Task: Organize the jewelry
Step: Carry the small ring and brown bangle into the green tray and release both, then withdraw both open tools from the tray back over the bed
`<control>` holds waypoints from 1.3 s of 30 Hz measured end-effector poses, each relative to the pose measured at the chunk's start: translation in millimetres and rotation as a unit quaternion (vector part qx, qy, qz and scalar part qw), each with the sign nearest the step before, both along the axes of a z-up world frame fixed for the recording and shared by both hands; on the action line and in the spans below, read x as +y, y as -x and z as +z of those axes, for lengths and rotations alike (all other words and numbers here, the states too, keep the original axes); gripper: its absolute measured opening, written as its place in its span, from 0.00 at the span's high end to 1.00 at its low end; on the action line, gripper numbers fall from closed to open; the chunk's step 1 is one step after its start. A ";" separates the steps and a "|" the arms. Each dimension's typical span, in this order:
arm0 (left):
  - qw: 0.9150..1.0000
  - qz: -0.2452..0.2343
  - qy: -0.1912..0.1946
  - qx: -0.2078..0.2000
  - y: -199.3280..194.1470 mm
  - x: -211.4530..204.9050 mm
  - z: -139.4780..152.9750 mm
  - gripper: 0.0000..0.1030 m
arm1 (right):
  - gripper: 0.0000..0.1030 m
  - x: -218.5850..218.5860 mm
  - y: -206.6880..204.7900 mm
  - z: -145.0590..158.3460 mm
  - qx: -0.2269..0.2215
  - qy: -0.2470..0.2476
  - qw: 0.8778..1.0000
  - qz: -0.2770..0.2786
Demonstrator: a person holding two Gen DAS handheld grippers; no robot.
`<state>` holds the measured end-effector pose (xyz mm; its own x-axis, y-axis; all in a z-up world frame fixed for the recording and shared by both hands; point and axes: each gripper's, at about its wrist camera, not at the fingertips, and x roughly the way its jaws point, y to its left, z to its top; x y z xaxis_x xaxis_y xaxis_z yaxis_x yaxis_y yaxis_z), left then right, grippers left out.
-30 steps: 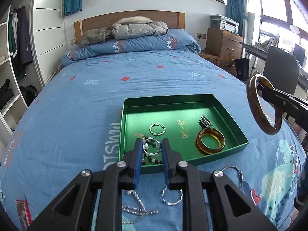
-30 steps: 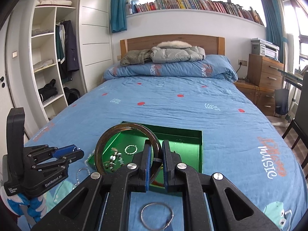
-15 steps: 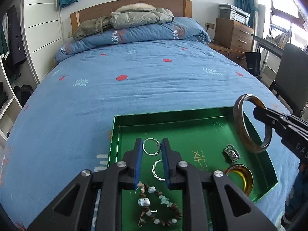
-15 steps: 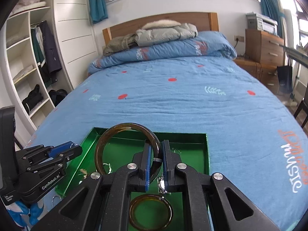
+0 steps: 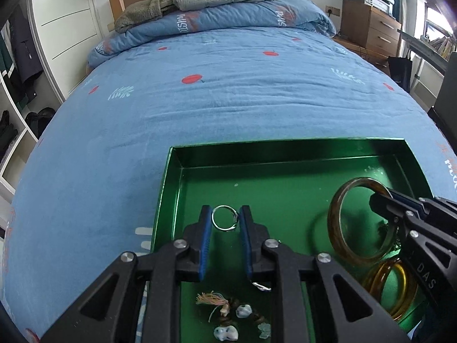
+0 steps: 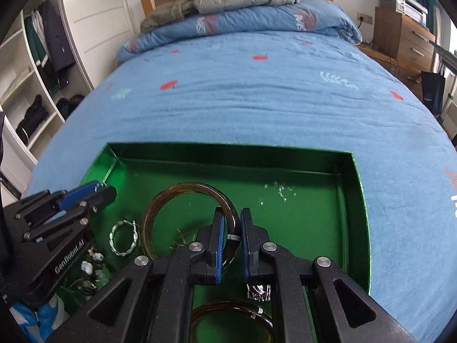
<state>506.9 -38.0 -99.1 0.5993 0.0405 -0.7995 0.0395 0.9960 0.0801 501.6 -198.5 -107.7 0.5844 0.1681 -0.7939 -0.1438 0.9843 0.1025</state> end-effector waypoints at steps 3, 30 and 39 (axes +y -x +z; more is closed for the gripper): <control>1.000 0.010 0.002 0.019 -7.2 1.9 -6.2 0.83 | 0.90 4.9 -1.5 -3.3 0.011 0.019 1.000 0.005; 0.998 0.035 0.051 -0.012 49.4 21.7 46.5 0.66 | 0.57 -12.9 61.2 61.9 -0.036 0.002 0.999 -0.016; 0.997 0.034 0.037 -0.058 131.0 25.3 95.0 0.63 | 0.47 -21.2 140.9 103.3 -0.073 -0.008 0.997 -0.015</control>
<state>375.9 -12.7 -4.1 0.6863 0.0282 -0.7268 -0.0343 0.9994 0.0064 360.6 -219.7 -4.3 0.6989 0.1606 -0.6969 -0.1290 0.9868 0.0981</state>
